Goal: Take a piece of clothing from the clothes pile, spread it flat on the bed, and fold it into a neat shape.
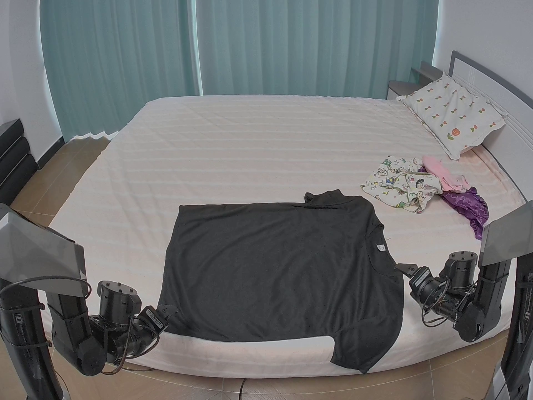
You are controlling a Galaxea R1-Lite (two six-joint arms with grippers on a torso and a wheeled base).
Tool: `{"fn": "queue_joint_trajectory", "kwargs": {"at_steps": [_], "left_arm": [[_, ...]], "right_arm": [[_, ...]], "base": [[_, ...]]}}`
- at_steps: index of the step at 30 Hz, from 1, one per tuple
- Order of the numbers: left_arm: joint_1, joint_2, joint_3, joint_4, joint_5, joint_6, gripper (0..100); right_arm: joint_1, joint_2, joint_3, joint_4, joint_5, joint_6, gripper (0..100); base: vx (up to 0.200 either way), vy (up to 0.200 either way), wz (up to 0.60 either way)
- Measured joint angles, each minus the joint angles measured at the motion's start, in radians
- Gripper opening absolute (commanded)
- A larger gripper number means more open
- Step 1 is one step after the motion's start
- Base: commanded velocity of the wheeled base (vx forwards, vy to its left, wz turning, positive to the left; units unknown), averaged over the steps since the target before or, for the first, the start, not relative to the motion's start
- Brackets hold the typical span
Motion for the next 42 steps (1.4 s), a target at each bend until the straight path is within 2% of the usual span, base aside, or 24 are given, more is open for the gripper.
{"fn": "queue_joint_trajectory", "kwargs": {"at_steps": [5, 9, 14, 18, 24, 25, 31, 35, 42], "left_arm": [[-0.003, 0.037, -0.012, -0.033, 0.006, 0.018, 100], [-0.008, 0.092, -0.013, -0.099, 0.016, 0.087, 100], [-0.017, 0.148, -0.021, -0.127, 0.053, 0.119, 100], [-0.025, 0.190, -0.071, -0.131, 0.115, 0.124, 100], [-0.030, 0.235, -0.132, -0.133, 0.134, 0.164, 100], [-0.030, 0.241, -0.140, -0.133, 0.136, 0.166, 0], [-0.029, 0.261, -0.153, -0.133, 0.143, 0.163, 0], [-0.024, 0.266, -0.147, -0.133, 0.183, 0.156, 0], [-0.001, 0.267, -0.074, -0.140, 0.198, 0.128, 0]], "right_arm": [[0.007, 0.021, 0.012, -0.013, -0.001, 0.000, 100], [0.009, 0.030, 0.015, -0.019, -0.002, 0.001, 100], [0.010, 0.036, 0.015, -0.019, -0.004, 0.002, 100], [0.010, 0.037, 0.014, -0.019, -0.005, 0.002, 100], [0.014, 0.037, 0.010, -0.019, -0.006, 0.001, 100], [0.016, 0.037, 0.010, -0.019, -0.006, 0.001, 100], [0.019, 0.039, 0.015, -0.019, -0.007, -0.008, 100], [0.017, 0.039, 0.029, -0.019, -0.001, -0.047, 100], [-0.009, 0.059, 0.070, -0.019, 0.099, -0.183, 100]], "base": [[0.000, 0.000, 0.00], [0.000, 0.000, 0.00], [0.000, 0.000, 0.00], [0.000, 0.000, 0.00], [0.000, 0.000, 0.00], [0.000, 0.000, 0.00], [0.000, 0.000, 0.00], [0.000, 0.000, 0.00], [0.000, 0.000, 0.00]]}}
